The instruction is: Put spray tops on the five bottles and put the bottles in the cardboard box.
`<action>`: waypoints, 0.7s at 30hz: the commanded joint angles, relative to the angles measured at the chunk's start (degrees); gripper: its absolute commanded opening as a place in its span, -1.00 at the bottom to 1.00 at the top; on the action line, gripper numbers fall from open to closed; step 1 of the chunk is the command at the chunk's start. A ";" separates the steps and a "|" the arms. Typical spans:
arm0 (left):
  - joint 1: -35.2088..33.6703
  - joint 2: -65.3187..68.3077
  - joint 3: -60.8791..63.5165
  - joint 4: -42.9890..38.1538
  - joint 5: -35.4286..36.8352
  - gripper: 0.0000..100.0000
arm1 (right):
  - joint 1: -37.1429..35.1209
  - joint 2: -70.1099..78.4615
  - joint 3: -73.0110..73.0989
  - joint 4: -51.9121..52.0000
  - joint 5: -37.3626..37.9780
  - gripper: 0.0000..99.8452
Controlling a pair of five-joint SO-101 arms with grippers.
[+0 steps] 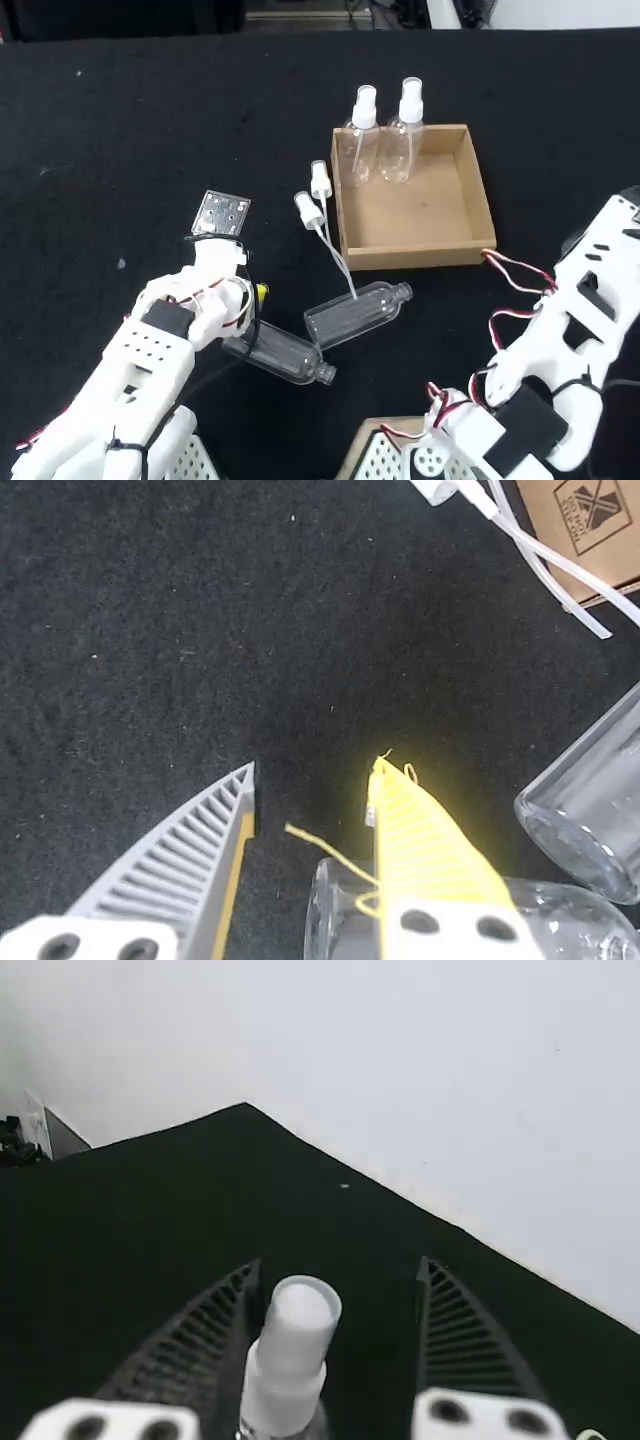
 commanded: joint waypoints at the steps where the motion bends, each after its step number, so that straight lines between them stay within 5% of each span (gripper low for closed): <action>1: 0.04 -1.14 -0.75 0.09 -0.53 -0.64 | -1.23 -0.92 -0.66 -1.76 -0.26 -0.60; 7: 0.04 -1.14 -0.75 0.00 -0.53 -0.64 | -0.62 -5.58 -0.84 1.32 -0.26 -0.60; 14: 0.04 -1.14 -0.84 -0.09 -0.53 -0.64 | -2.73 -18.42 -6.99 33.41 -0.26 -0.59; 21: 0.04 -1.14 -0.84 0.18 -0.53 -0.64 | -2.64 -19.03 -3.82 35.25 -0.26 -0.32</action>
